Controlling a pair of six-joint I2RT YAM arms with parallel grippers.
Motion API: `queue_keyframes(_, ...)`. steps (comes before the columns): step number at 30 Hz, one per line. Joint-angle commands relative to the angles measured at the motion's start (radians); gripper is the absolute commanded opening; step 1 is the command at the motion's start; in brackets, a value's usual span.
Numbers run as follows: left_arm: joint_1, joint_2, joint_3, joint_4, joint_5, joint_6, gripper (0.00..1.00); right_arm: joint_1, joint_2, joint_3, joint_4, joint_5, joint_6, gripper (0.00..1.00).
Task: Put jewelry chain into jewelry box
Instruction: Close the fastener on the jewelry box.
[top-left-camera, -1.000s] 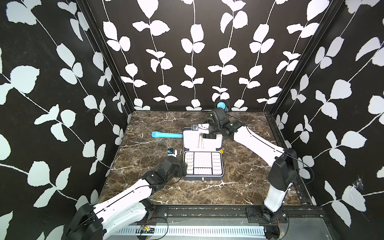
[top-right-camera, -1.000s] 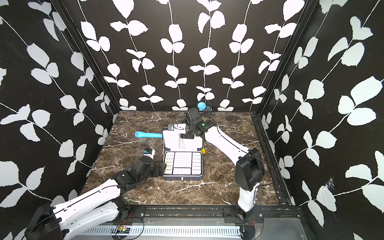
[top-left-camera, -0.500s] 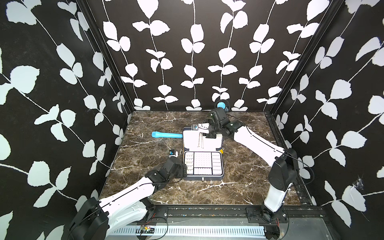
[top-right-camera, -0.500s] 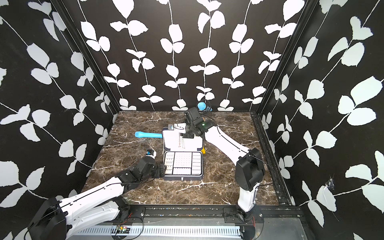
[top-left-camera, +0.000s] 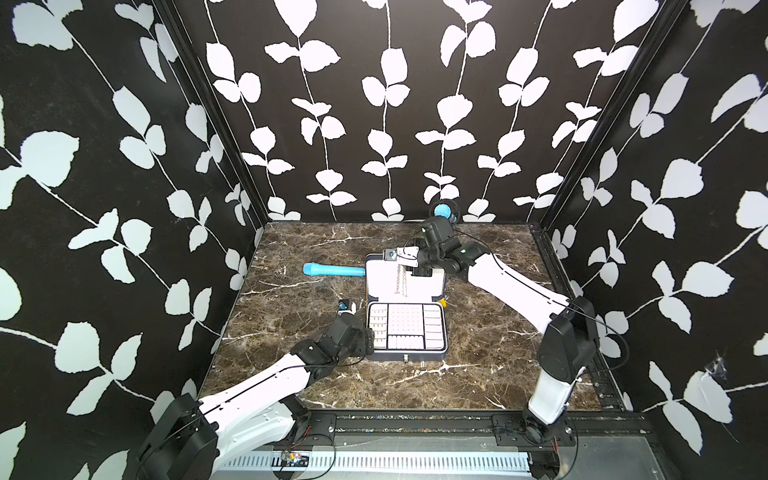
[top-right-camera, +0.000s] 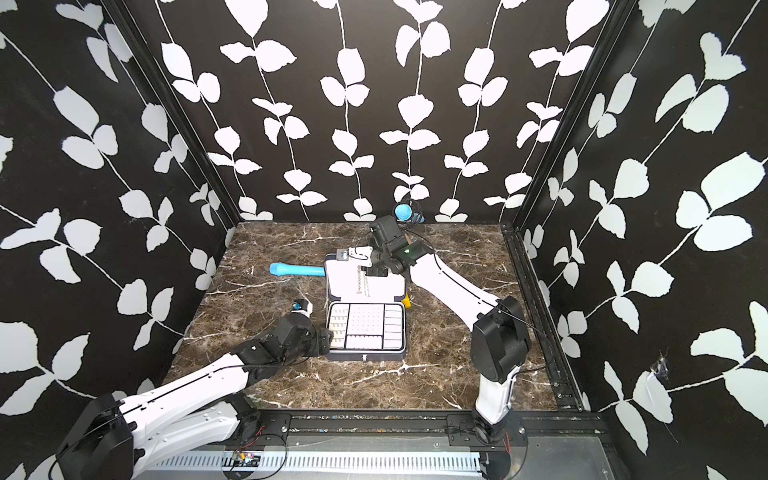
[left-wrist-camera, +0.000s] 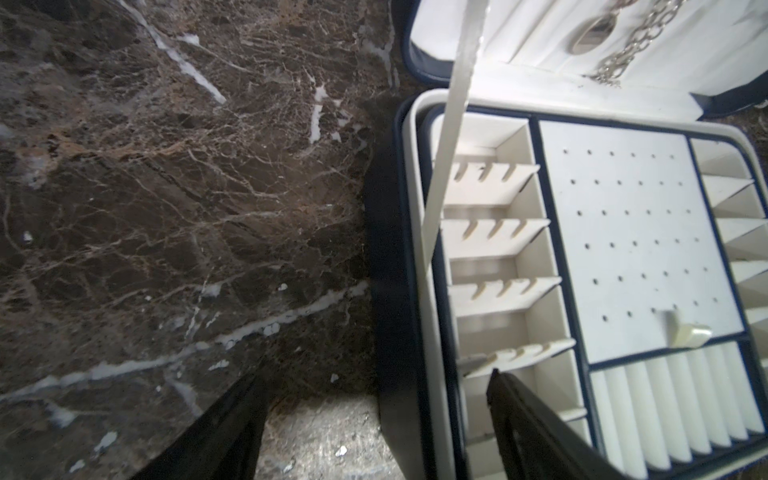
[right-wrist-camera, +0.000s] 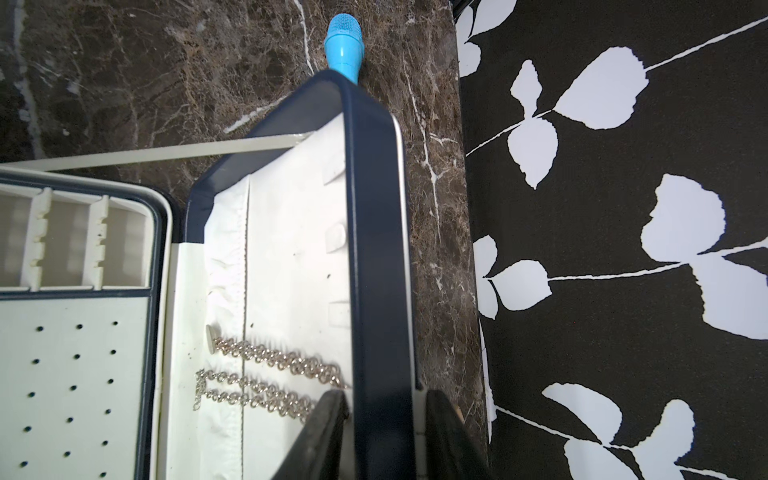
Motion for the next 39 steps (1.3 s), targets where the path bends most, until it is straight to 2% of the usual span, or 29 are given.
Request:
queue_keyframes(1, -0.003, -0.006, -0.014, 0.011, -0.002, -0.011, 0.86, -0.005, -0.014, -0.027, -0.016, 0.014, 0.014, 0.44)
queue_keyframes(4, -0.003, -0.011, -0.013, 0.009, -0.002, -0.009, 0.86, -0.015, -0.03, -0.009, -0.026, -0.018, 0.05, 0.62)
queue_keyframes(7, -0.004, -0.012, -0.013, 0.008, -0.003, -0.009, 0.86, -0.031, -0.042, 0.024, -0.053, -0.071, 0.091, 0.68)
queue_keyframes(13, -0.004, -0.013, -0.013, 0.01, 0.005, -0.014, 0.86, -0.079, -0.035, 0.106, -0.12, -0.238, 0.203, 0.7)
queue_keyframes(16, -0.004, -0.013, -0.015, 0.014, 0.008, -0.015, 0.86, -0.091, -0.01, 0.131, -0.133, -0.284, 0.237, 0.71)
queue_keyframes(31, -0.003, -0.007, -0.006, 0.003, 0.006, -0.004, 0.86, -0.093, 0.061, 0.151, -0.113, -0.293, 0.271, 0.8)
queue_keyframes(39, -0.004, -0.003, -0.003, 0.002, 0.003, -0.003, 0.86, -0.091, 0.066, 0.131, -0.076, -0.264, 0.281, 0.77)
